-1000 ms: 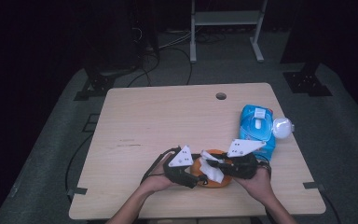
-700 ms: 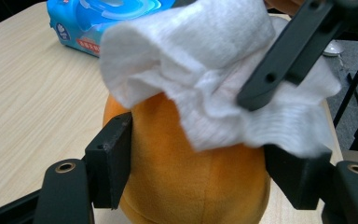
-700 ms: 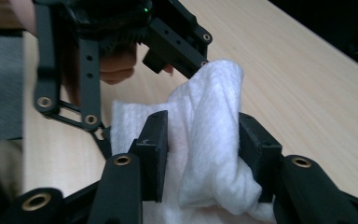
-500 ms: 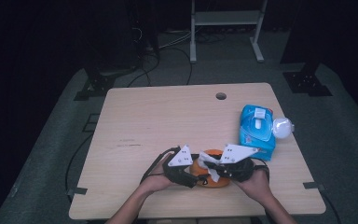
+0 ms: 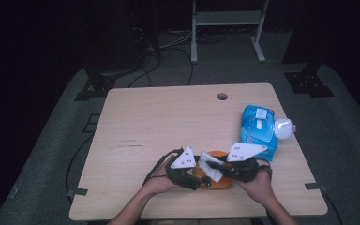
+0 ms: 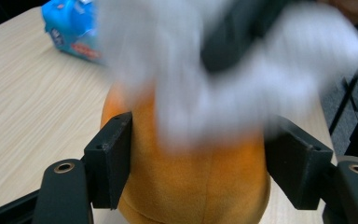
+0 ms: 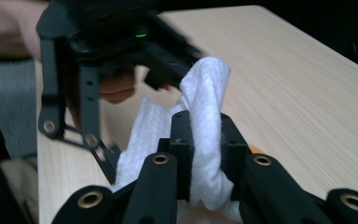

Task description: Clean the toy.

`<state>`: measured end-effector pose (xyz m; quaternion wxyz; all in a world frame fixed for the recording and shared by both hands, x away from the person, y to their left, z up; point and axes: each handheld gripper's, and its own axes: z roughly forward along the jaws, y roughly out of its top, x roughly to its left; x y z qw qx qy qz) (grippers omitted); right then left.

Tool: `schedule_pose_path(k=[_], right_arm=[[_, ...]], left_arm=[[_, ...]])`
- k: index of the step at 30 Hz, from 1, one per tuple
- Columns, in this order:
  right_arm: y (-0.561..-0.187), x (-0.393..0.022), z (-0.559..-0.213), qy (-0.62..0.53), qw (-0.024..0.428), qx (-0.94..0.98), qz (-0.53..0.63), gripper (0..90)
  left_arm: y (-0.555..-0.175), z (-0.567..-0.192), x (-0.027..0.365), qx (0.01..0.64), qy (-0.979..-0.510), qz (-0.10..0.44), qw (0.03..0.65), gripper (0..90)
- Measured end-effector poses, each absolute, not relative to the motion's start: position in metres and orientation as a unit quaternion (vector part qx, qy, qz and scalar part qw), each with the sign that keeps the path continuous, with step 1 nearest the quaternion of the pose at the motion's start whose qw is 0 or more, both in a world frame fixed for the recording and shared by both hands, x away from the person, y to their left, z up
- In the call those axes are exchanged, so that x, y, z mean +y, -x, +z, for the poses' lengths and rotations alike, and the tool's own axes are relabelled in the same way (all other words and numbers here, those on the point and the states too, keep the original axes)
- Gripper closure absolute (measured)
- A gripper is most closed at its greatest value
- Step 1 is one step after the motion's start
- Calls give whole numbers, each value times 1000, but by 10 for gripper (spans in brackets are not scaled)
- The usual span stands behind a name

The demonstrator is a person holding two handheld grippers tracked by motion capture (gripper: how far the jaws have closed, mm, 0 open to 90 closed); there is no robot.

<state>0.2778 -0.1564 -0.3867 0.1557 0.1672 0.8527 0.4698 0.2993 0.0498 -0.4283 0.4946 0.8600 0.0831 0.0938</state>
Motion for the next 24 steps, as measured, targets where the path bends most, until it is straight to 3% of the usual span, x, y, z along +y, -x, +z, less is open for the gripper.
schedule_pose_path(k=[4,7,12,18,24], right_arm=[[-277,-144,-390,-154,176,868,439,795],[-284,-161,-386,-190,185,856,444,796],[-296,-199,-390,-239,158,836,467,795],[-292,-188,-392,-222,155,841,469,796],[-286,-171,-392,-201,159,851,458,794]], left_arm=[[-302,-432,54,90,-862,89,491,293],[-308,-436,61,106,-860,78,493,296],[-312,-439,64,110,-856,67,500,292],[-312,-429,60,127,-833,63,535,121],[-311,-434,62,114,-847,72,514,267]])
